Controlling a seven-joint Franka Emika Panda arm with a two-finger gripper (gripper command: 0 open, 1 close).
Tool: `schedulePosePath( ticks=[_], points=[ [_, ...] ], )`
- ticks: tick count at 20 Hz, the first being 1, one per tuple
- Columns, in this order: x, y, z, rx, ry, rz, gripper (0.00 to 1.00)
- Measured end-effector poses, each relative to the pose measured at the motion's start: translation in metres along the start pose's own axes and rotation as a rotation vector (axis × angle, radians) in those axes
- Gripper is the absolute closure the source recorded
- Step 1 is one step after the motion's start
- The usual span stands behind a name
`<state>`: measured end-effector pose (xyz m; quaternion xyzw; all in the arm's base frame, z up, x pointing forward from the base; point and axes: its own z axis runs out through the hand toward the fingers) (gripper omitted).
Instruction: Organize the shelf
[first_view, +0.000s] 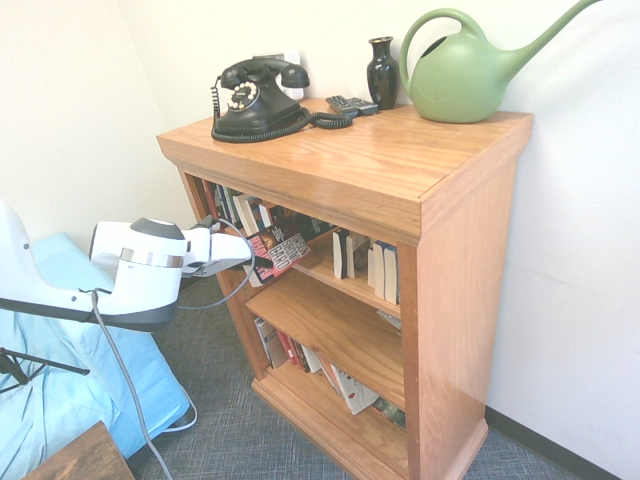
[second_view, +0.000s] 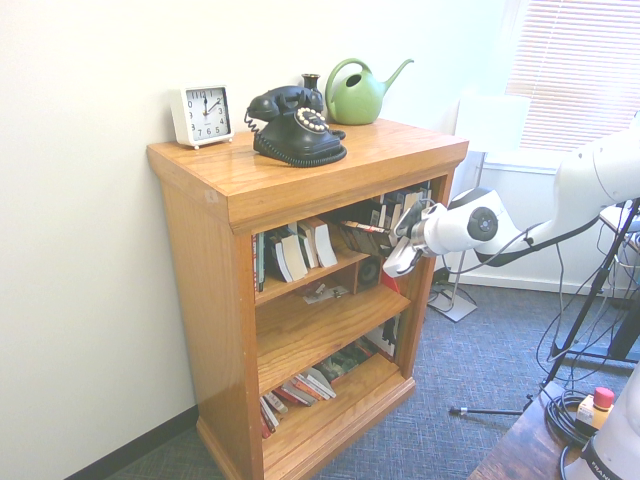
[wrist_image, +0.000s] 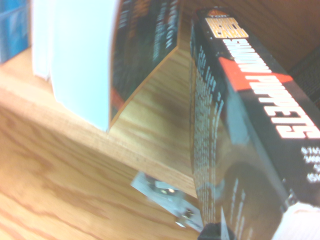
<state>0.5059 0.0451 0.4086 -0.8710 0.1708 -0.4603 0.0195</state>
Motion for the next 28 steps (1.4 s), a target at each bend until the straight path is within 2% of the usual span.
schedulePosePath(
  ticks=[7,13,18,28],
  points=[
    [0.005,-0.016,0.003,0.110,-0.071,0.120,1.00],
    [0.013,-0.014,0.031,0.117,-0.104,0.214,1.00],
    [0.015,-0.025,0.065,0.119,-0.110,0.213,1.00],
    [0.019,-0.052,0.100,0.116,-0.081,0.183,1.00]
  ],
)
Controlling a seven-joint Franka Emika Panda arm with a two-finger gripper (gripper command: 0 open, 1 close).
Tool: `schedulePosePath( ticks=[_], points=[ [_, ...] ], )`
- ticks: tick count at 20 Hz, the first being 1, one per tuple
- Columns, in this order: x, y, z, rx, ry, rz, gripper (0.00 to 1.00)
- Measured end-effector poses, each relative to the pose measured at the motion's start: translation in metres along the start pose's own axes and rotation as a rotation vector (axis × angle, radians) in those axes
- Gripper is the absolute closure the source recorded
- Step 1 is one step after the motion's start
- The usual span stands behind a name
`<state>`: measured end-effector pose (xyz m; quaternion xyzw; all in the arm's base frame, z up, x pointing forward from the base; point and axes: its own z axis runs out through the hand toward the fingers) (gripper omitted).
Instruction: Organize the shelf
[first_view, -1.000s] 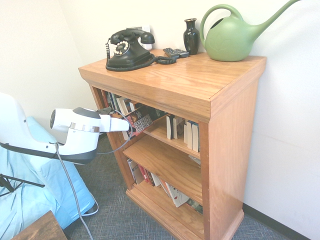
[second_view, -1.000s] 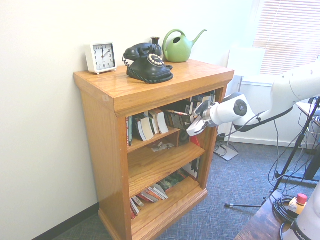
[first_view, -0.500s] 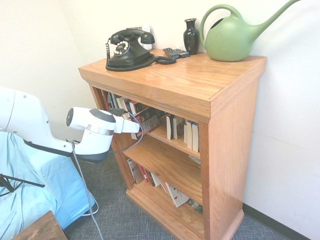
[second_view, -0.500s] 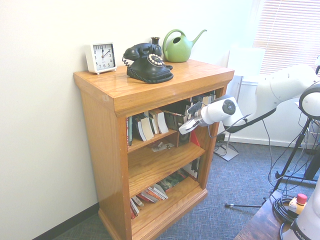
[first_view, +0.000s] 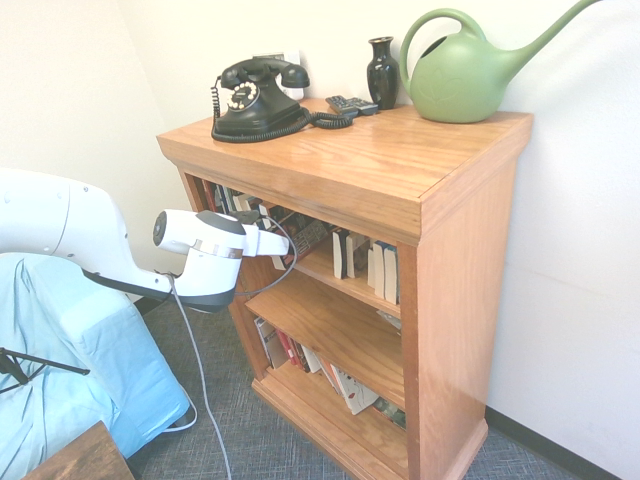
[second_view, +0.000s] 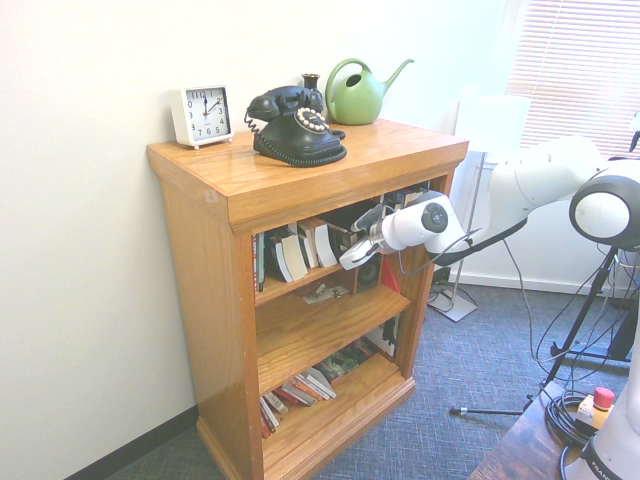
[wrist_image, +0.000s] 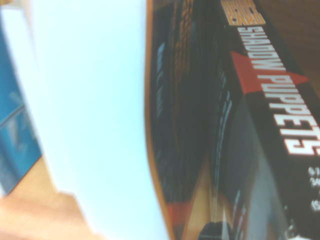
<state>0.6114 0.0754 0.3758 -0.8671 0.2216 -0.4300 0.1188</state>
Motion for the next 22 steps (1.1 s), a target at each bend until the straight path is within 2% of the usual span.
schedulePosePath(
  ticks=[1,2,15,22],
  points=[
    [0.001,-0.001,0.003,0.000,0.002,0.000,1.00],
    [0.003,-0.001,0.006,0.000,0.004,-0.002,0.00],
    [-0.003,-0.002,0.023,-0.018,-0.004,-0.042,0.00],
    [-0.008,0.016,-0.007,-0.024,-0.011,-0.091,0.00]
  ],
)
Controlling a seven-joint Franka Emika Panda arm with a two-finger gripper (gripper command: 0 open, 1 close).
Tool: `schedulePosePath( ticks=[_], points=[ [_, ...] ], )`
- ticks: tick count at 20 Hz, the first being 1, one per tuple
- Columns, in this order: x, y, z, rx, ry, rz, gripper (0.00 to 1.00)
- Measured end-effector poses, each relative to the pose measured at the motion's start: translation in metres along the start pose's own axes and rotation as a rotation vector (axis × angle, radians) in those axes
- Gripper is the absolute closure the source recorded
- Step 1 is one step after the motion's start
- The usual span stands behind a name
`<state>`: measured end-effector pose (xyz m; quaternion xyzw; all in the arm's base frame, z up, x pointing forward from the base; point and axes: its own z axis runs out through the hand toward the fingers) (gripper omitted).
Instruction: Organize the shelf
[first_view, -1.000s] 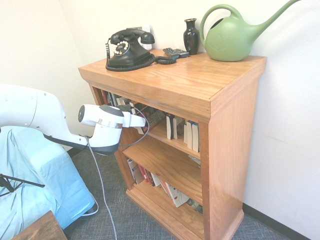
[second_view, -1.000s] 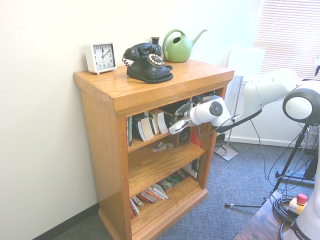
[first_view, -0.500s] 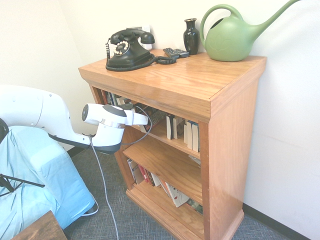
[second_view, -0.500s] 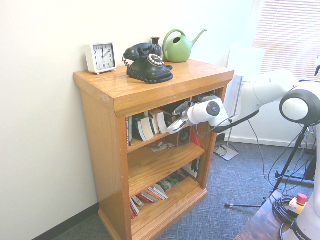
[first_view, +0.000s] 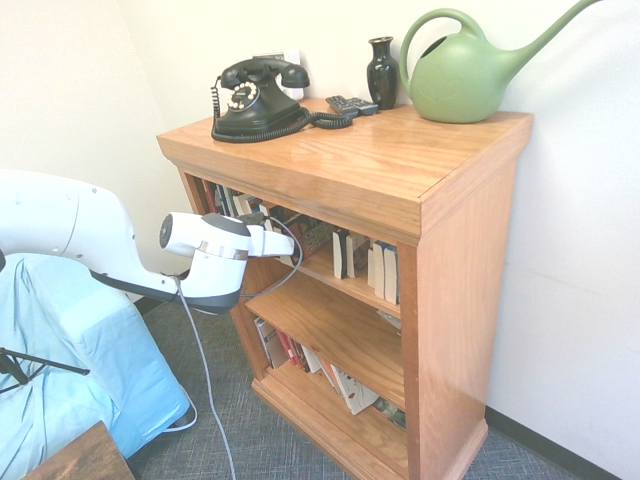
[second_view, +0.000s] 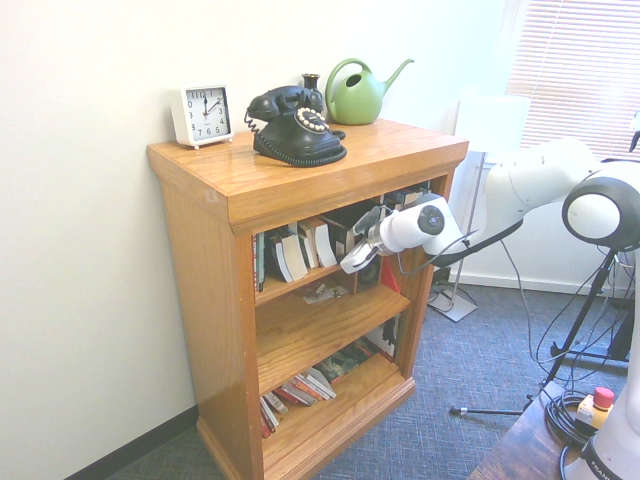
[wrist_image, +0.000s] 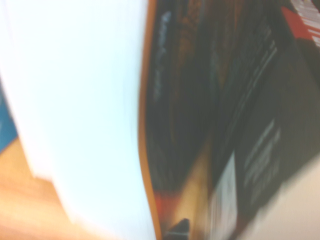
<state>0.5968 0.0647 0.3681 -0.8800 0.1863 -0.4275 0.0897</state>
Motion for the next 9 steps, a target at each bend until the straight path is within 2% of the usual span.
schedulePosePath(
  ticks=[9],
  points=[
    [-0.033,0.021,-0.072,0.007,-0.009,-0.011,0.00]
  ],
)
